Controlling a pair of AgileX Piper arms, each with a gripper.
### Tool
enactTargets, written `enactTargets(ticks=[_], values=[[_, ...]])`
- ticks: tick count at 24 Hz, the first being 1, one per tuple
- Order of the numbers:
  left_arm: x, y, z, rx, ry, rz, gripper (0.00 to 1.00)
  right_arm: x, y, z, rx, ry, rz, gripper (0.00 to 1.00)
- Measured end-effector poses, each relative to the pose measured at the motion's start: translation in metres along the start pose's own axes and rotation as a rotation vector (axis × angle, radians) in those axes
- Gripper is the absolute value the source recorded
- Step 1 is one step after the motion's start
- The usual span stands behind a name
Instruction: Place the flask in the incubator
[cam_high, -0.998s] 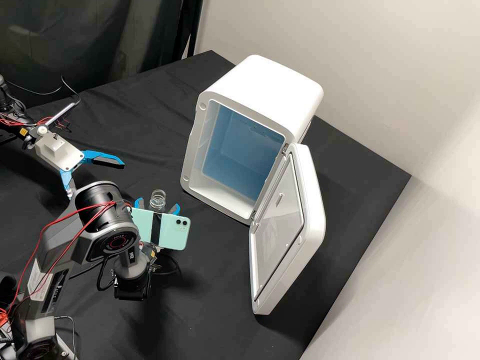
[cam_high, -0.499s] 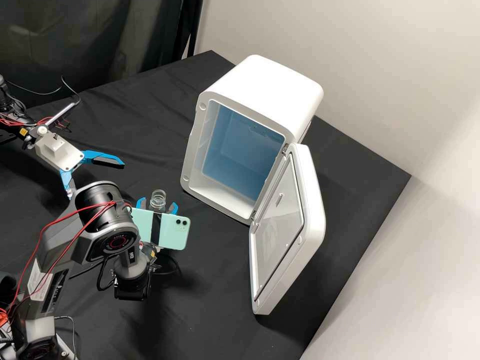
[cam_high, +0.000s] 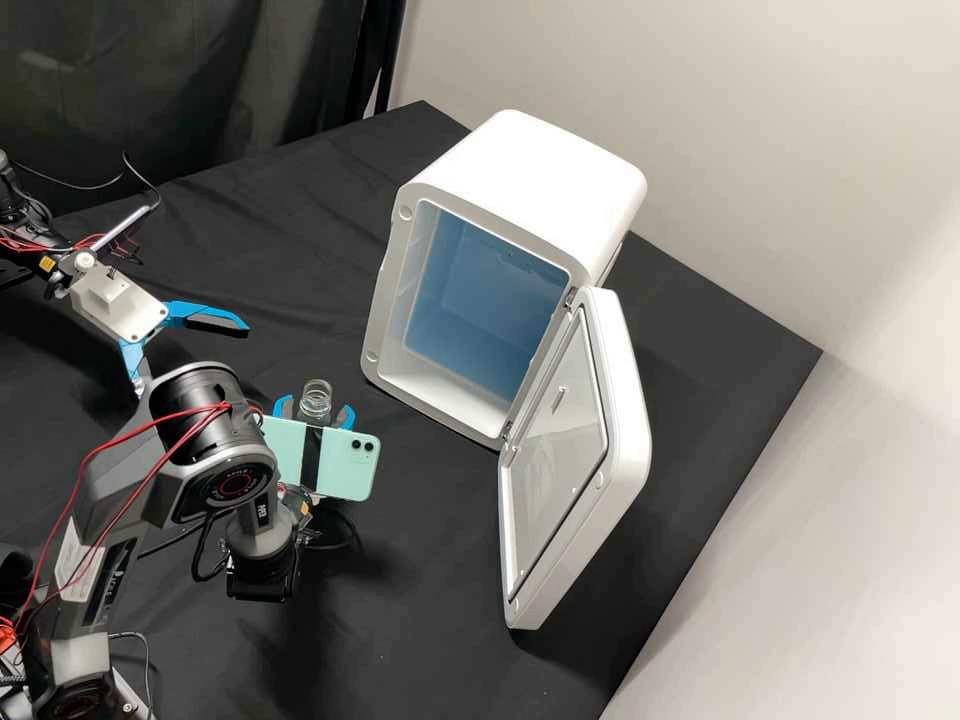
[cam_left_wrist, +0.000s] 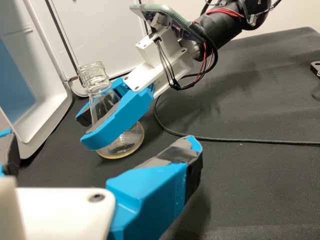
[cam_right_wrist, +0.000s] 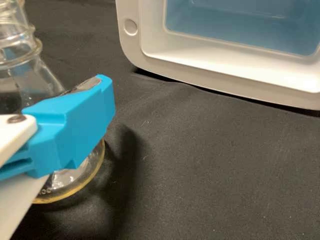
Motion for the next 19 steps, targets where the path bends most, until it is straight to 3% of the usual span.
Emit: enactTargets(ticks=[11,15,19], values=[[0.000,0.0002,-0.002,-0.010,0.019,0.002,1.00,-0.002,0.001,0.002,0.004,-0.010,0.008,0.00],[0.000,0.0002,-0.001,-0.010,0.017,0.002,1.00,-0.009,0.006,0.010,0.023,-0.048,0.039,0.00],[0.000,0.0002,-0.001,-0.010,0.016,0.002,1.00,-0.014,0.015,0.010,0.030,-0.078,0.080,0.00]])
